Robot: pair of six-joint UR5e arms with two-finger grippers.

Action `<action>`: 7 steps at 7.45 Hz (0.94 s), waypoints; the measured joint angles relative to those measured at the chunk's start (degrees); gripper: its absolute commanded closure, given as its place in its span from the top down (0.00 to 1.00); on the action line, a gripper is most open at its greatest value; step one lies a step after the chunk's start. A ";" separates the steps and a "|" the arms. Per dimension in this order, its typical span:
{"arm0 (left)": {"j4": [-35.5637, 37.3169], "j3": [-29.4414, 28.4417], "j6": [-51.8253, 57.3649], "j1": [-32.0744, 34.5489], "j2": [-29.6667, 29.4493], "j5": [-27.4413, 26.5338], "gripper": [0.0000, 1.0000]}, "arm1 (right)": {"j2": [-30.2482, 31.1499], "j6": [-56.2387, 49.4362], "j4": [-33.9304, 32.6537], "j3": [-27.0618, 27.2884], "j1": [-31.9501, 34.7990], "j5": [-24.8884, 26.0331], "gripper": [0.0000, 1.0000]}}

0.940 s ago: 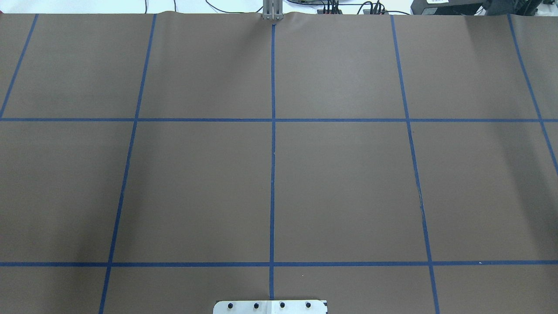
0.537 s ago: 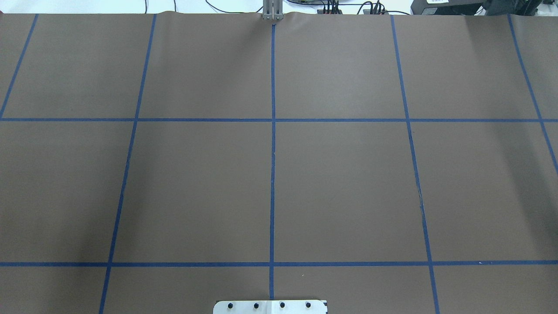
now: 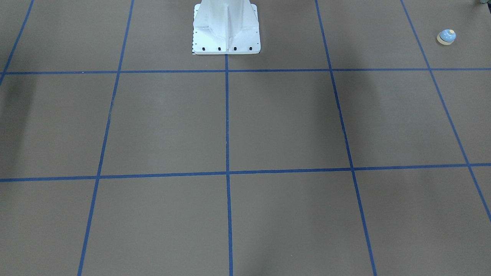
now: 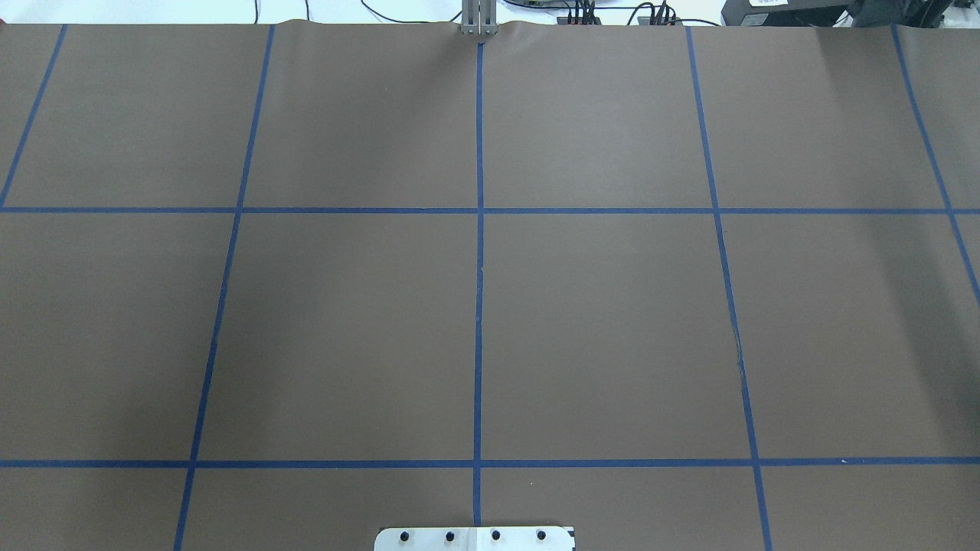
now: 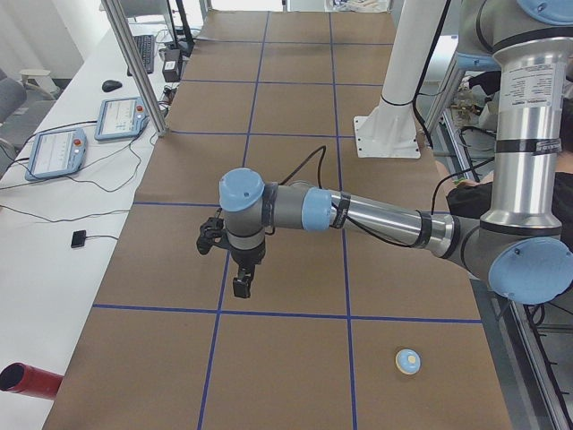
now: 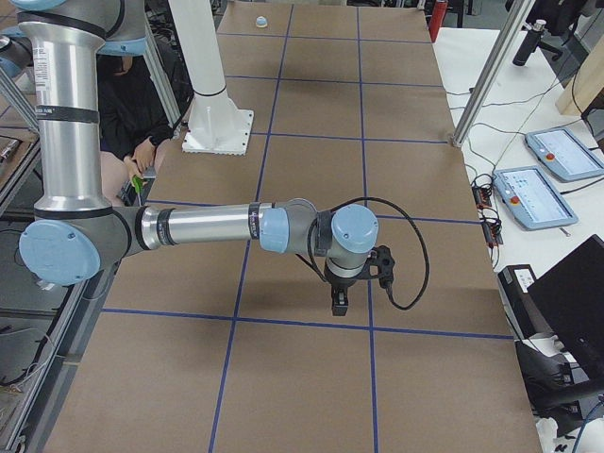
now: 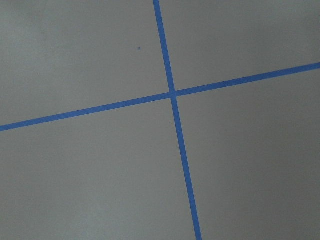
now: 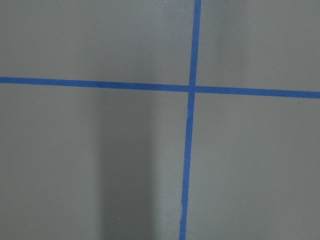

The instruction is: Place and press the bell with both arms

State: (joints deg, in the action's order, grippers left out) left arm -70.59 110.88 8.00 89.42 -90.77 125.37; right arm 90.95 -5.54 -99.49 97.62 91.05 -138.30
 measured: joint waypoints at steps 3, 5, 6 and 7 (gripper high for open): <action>15.88 15.01 -10.56 -5.16 -2.24 -7.38 1.00 | 0.12 0.02 0.00 0.19 0.00 -0.04 1.00; 20.64 22.66 -27.15 -14.32 -2.48 -13.05 1.00 | 0.38 0.07 0.00 0.61 0.00 0.01 1.00; 21.82 25.01 -36.01 -18.45 -2.41 -14.81 1.00 | 0.48 0.08 0.02 0.73 0.02 0.03 1.00; 23.01 26.85 -44.71 -21.77 -2.26 -16.23 1.00 | 0.54 0.09 0.04 0.97 0.05 0.04 1.00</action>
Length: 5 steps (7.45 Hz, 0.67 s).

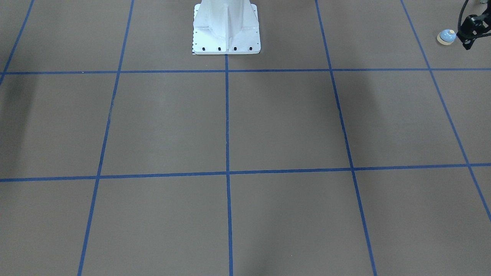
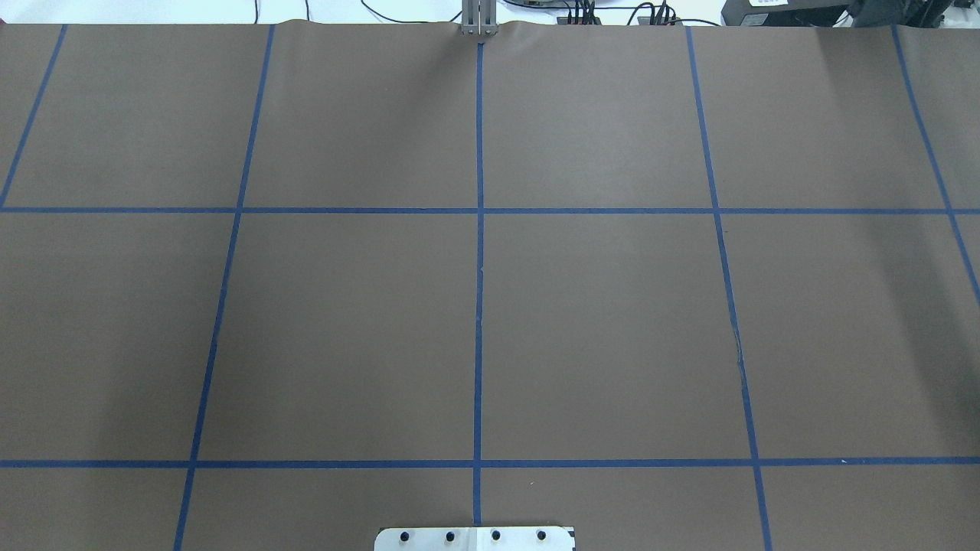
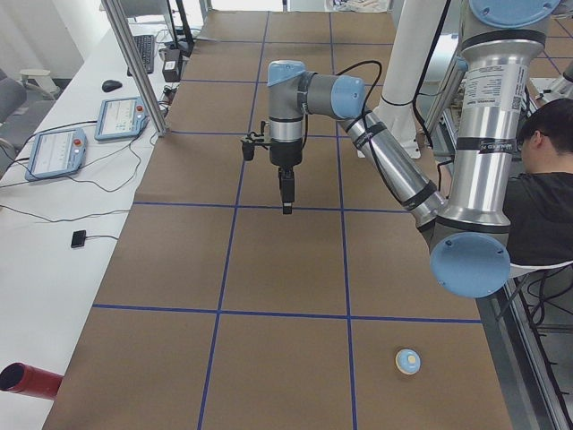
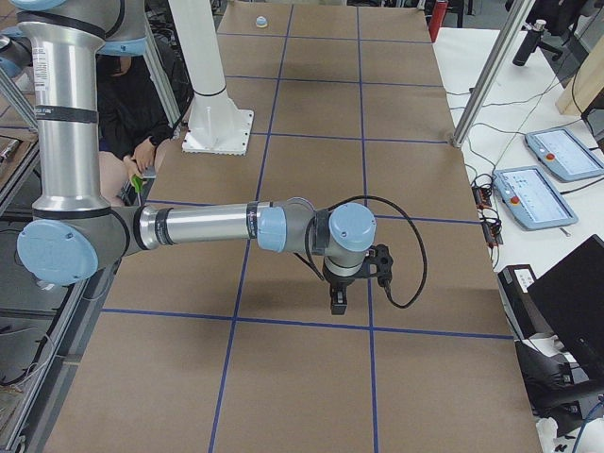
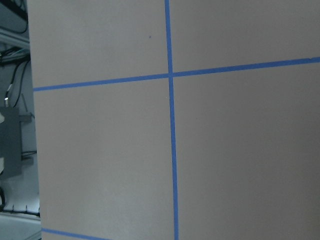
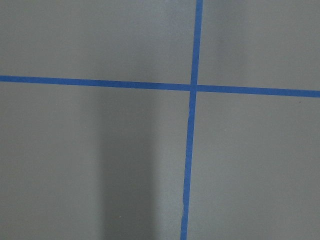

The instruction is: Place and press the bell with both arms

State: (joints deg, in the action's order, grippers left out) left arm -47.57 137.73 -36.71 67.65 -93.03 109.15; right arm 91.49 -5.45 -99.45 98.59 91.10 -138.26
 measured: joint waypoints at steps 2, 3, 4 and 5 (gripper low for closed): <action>3.17 2.42 -18.04 -6.89 0.49 -2.92 1.00 | 0.13 0.02 -0.03 1.01 0.03 -0.11 1.00; 3.83 2.79 -28.43 -11.36 1.39 -4.55 1.00 | 0.16 0.04 -0.04 1.47 0.04 -0.15 1.00; 4.09 2.87 -39.46 -16.78 2.59 -6.68 1.00 | 0.18 0.04 -0.04 1.91 0.04 -0.14 1.00; 4.24 2.82 -51.33 -22.83 4.17 -9.04 1.00 | 0.18 0.07 -0.04 2.36 0.04 -0.11 1.00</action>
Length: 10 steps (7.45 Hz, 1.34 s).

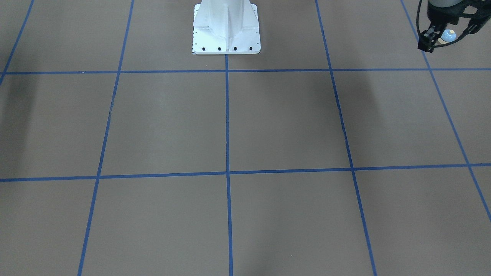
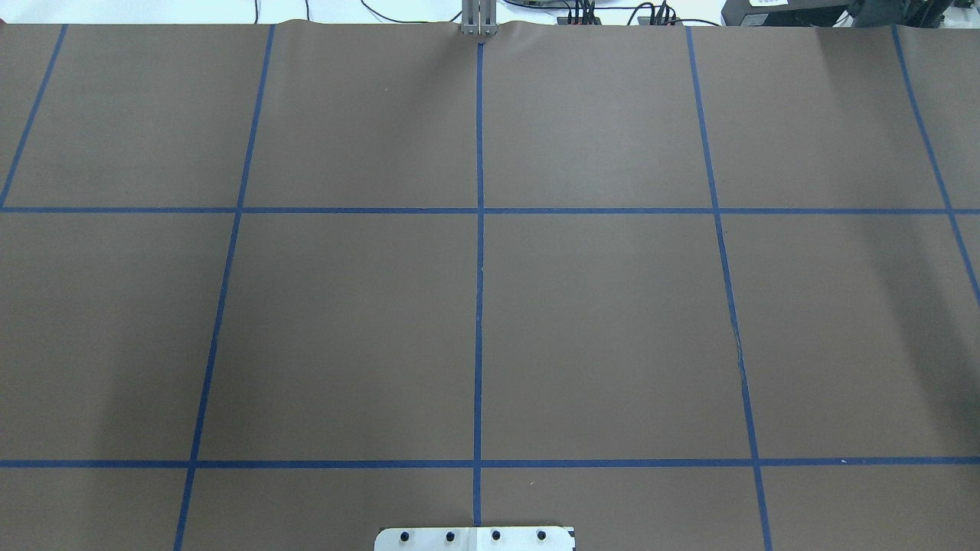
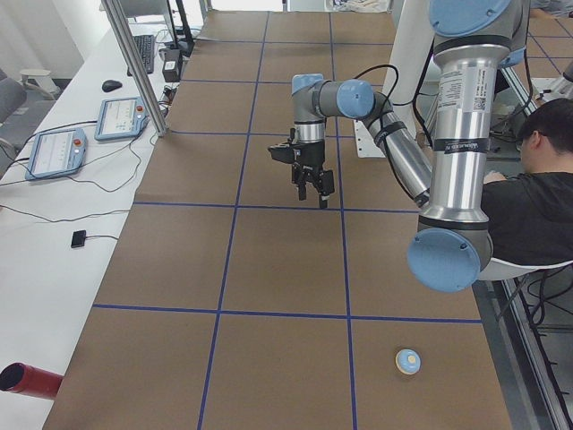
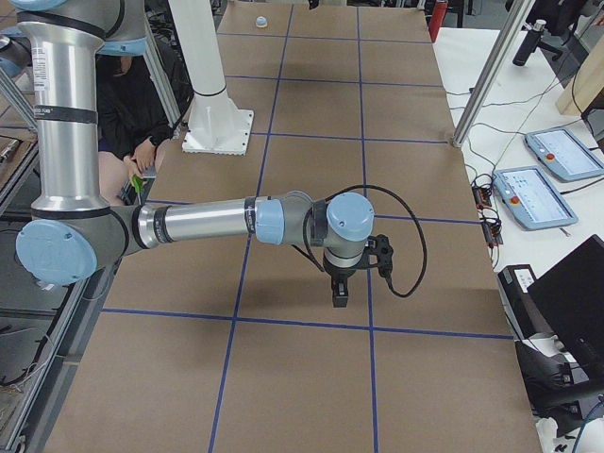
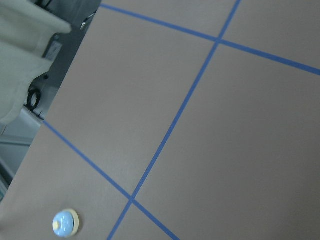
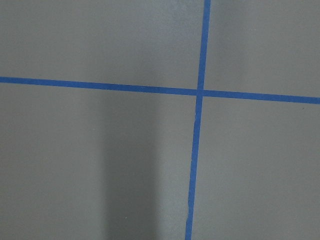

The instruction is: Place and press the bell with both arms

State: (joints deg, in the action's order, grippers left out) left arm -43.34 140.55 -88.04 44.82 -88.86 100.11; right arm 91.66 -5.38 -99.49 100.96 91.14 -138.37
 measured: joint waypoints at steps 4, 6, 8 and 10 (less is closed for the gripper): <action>-0.53 -0.26 -39.52 -18.10 12.96 -3.87 1.00 | 0.01 0.02 0.00 1.78 0.00 0.05 1.00; -3.44 -1.36 -54.60 -24.97 17.52 -3.96 1.00 | -0.05 0.06 0.00 1.74 -0.02 0.10 1.00; -14.78 -6.20 -66.87 -33.13 24.46 -3.93 1.00 | -0.08 0.03 0.00 1.43 -0.05 0.12 1.00; -30.31 -13.60 -75.17 -39.52 32.63 -4.01 1.00 | -0.03 0.04 0.00 1.50 -0.05 0.06 1.00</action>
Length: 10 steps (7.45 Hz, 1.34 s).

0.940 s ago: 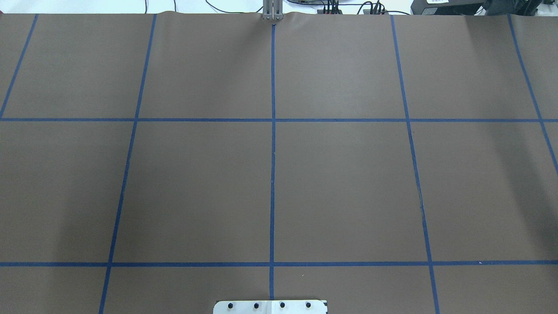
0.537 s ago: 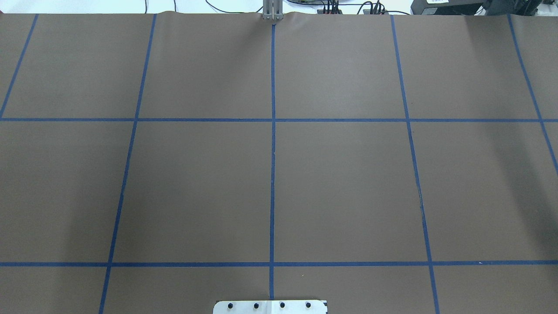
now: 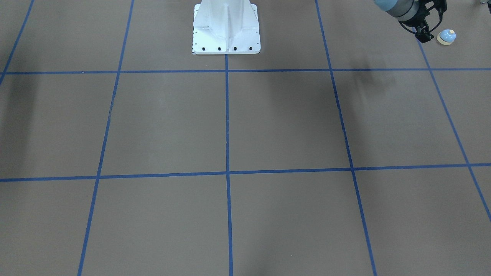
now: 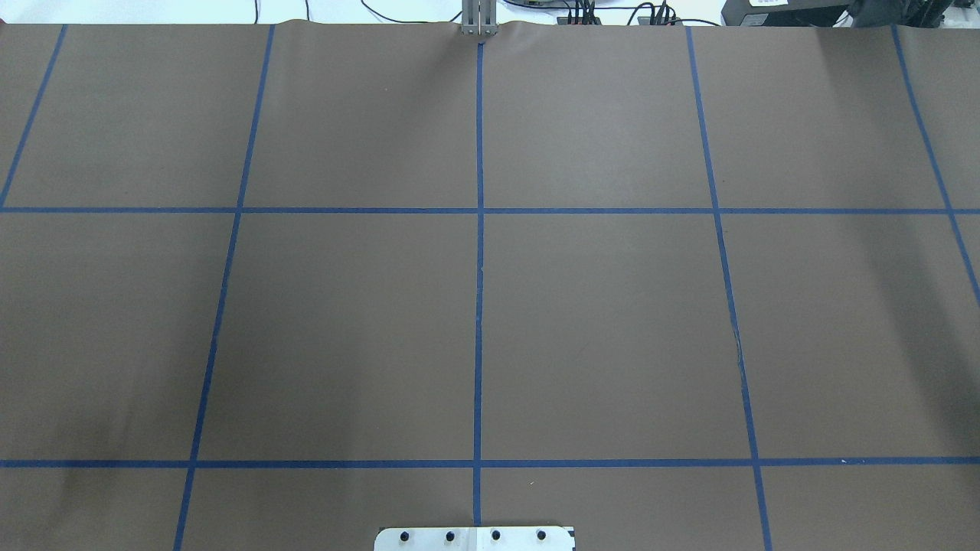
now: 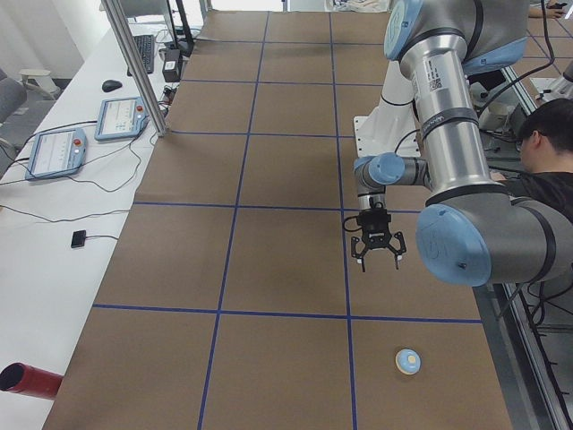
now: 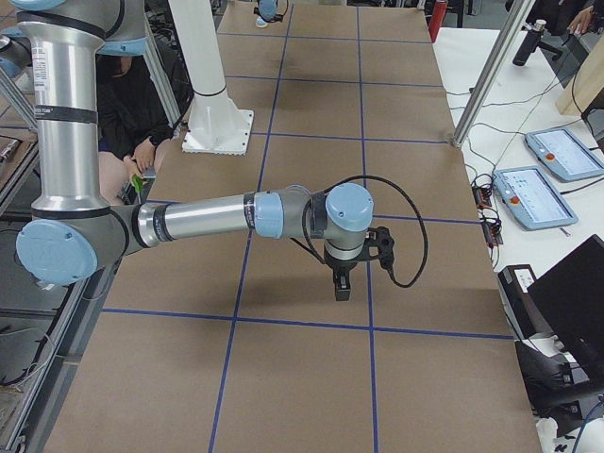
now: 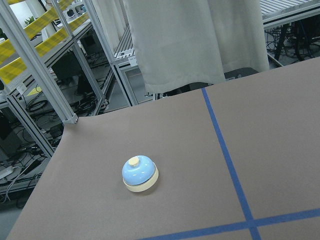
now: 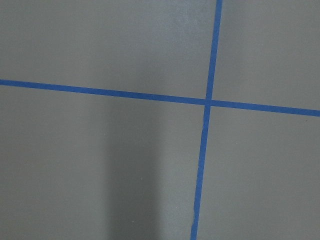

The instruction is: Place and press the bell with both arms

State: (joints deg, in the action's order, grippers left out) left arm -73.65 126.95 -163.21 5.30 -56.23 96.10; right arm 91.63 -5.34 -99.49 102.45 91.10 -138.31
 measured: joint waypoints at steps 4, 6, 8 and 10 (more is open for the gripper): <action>-17.43 -13.76 -10.04 -7.49 4.75 0.01 1.00 | -2.29 1.00 -0.22 1.73 -2.56 -0.11 1.00; -19.39 -16.18 -13.41 -10.33 4.96 0.26 1.00 | -3.60 4.71 0.21 1.69 -3.52 -0.53 1.00; -22.04 -18.43 -18.40 -14.56 4.99 0.61 1.00 | -4.06 7.14 1.58 0.81 -4.31 -0.59 1.00; -23.48 -19.85 -23.01 -17.78 4.99 0.89 1.00 | -4.74 11.10 1.92 0.83 -5.41 -0.51 1.00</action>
State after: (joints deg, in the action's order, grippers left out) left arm -97.13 107.10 -186.22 -12.48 -51.24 96.99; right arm 86.89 5.75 -97.57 103.28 85.68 -138.82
